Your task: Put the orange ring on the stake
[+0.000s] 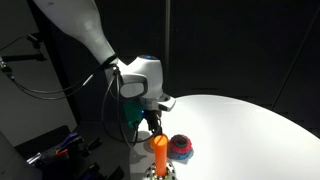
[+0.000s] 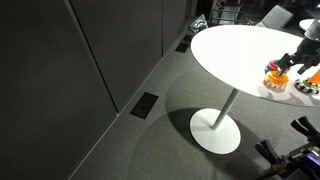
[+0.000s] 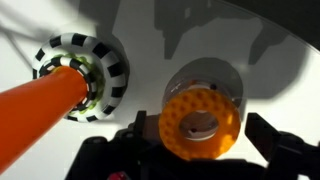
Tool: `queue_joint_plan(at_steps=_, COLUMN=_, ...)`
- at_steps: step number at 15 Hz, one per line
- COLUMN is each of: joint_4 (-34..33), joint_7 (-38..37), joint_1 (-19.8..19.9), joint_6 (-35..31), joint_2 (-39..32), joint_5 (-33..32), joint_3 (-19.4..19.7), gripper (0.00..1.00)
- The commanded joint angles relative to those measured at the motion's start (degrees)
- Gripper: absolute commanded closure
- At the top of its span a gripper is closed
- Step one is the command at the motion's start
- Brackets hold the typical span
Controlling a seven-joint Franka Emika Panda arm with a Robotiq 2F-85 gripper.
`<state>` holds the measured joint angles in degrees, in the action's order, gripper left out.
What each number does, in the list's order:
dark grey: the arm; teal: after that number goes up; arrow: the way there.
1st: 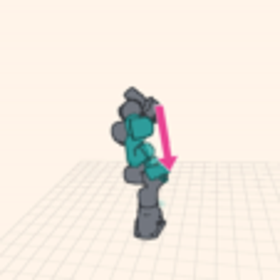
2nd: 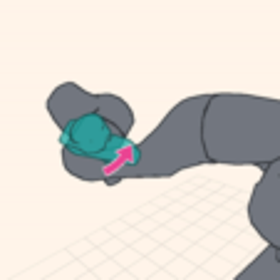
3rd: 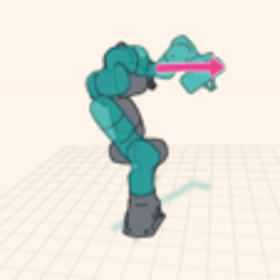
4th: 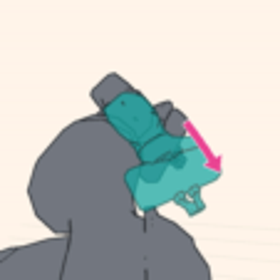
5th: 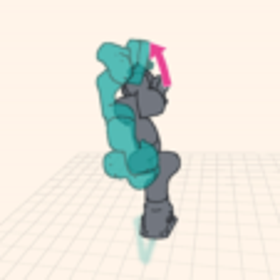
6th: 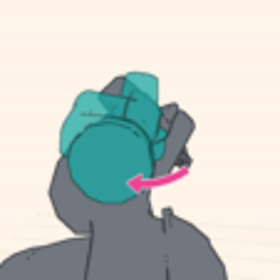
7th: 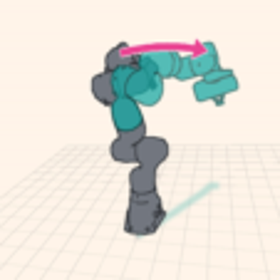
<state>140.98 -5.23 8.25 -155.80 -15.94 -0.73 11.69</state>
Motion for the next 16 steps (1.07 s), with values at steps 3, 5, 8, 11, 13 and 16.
queue_joint_plan(at_steps=3, joint_4=-1.44, joint_7=0.5, joint_1=0.24, joint_6=-2.92, joint_2=-3.36, joint_5=0.16, joint_3=-0.34, gripper=0.0)
queue_joint_plan(at_steps=5, joint_4=-1.62, joint_7=0.41, joint_1=0.05, joint_6=-3.53, joint_2=-4.02, joint_5=-0.03, joint_3=-0.26, gripper=0.0)
queue_joint_plan(at_steps=8, joint_4=-1.96, joint_7=0.63, joint_1=0.12, joint_6=-3.99, joint_2=-4.72, joint_5=0.21, joint_3=-0.51, gripper=0.0)
queue_joint_plan(at_steps=11, joint_4=-2.12, joint_7=1.11, joint_1=0.45, joint_6=-4.33, joint_2=-5.0, joint_5=0.79, joint_3=-1.12, gripper=0.0)
queue_joint_plan(at_steps=13, joint_4=-2.27, joint_7=1.45, joint_1=0.73, joint_6=-4.49, joint_2=-5.14, joint_5=1.32, joint_3=-1.67, gripper=0.0)
queue_joint_plan(at_steps=16, joint_4=-2.25, joint_7=1.66, joint_1=0.81, joint_6=-4.75, joint_2=-5.25, joint_5=1.59, joint_3=-2.24, gripper=0.0)
